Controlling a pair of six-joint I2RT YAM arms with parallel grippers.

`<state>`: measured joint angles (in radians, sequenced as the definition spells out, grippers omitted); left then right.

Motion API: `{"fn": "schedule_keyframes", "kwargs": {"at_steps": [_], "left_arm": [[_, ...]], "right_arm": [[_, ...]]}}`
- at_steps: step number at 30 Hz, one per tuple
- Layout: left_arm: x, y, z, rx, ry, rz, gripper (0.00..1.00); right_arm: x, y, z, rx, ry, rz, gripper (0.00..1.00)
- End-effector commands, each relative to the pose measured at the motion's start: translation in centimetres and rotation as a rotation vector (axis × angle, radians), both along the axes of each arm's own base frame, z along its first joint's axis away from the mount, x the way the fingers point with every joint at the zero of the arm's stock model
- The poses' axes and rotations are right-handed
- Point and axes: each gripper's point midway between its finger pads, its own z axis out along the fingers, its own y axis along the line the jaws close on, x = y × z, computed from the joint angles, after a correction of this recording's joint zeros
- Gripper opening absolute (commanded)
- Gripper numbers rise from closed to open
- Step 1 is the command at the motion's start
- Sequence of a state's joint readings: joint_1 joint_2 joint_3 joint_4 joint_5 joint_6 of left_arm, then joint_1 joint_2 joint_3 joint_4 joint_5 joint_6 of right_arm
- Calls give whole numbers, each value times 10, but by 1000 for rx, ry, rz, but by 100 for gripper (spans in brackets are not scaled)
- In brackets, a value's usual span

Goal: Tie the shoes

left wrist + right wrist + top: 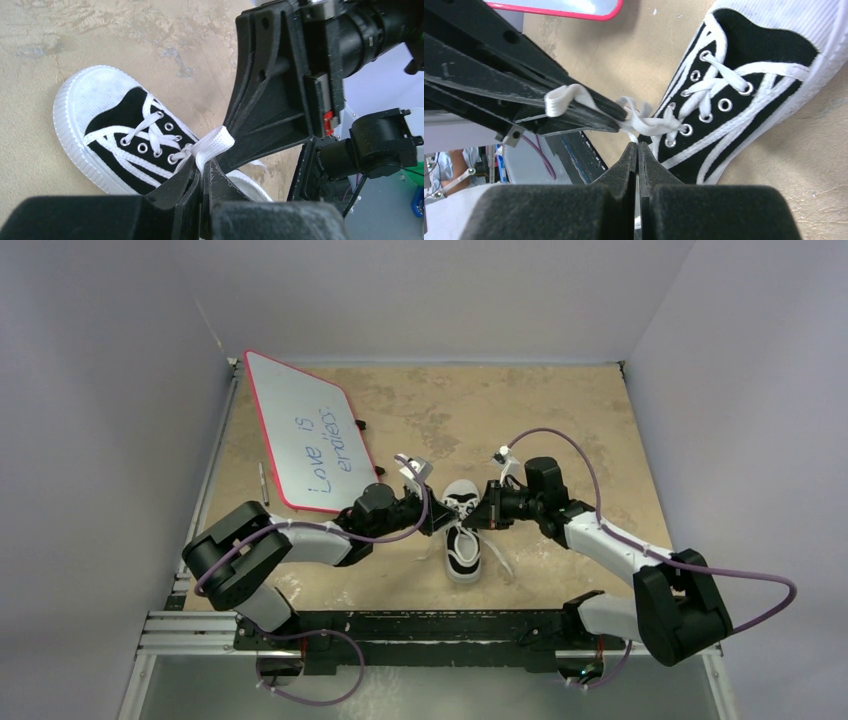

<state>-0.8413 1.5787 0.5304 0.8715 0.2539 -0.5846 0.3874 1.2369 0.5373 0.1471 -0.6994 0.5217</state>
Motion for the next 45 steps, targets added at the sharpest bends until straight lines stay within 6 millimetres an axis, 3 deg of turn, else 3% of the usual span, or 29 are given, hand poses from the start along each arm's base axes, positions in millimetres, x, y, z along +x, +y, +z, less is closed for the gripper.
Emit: {"fn": "schedule_keyframes", "kwargs": {"at_steps": [1,10,17,30,35,42,45], "left_arm": [[0,3,35,-68,-70,7,2],[-12,5,24,6,-99,-30,10],[-13,10,22,13,-99,-5,6],[-46,17,-7,182,-117,-60,6],[-53,27,-7,209,-151,-49,14],[-62,31,-27,296,-130,-86,17],[-63,32,-31,310,-121,-83,24]], "right_arm": [[9,2,12,4,-32,-26,0],[7,0,4,-19,-23,-10,0],[5,-3,-3,-46,-6,-14,0],[13,-1,4,-52,-14,-13,0],[12,-2,1,-63,-5,-8,0],[11,-2,-2,-78,11,3,0],[10,-4,-1,-84,11,4,0]]}}
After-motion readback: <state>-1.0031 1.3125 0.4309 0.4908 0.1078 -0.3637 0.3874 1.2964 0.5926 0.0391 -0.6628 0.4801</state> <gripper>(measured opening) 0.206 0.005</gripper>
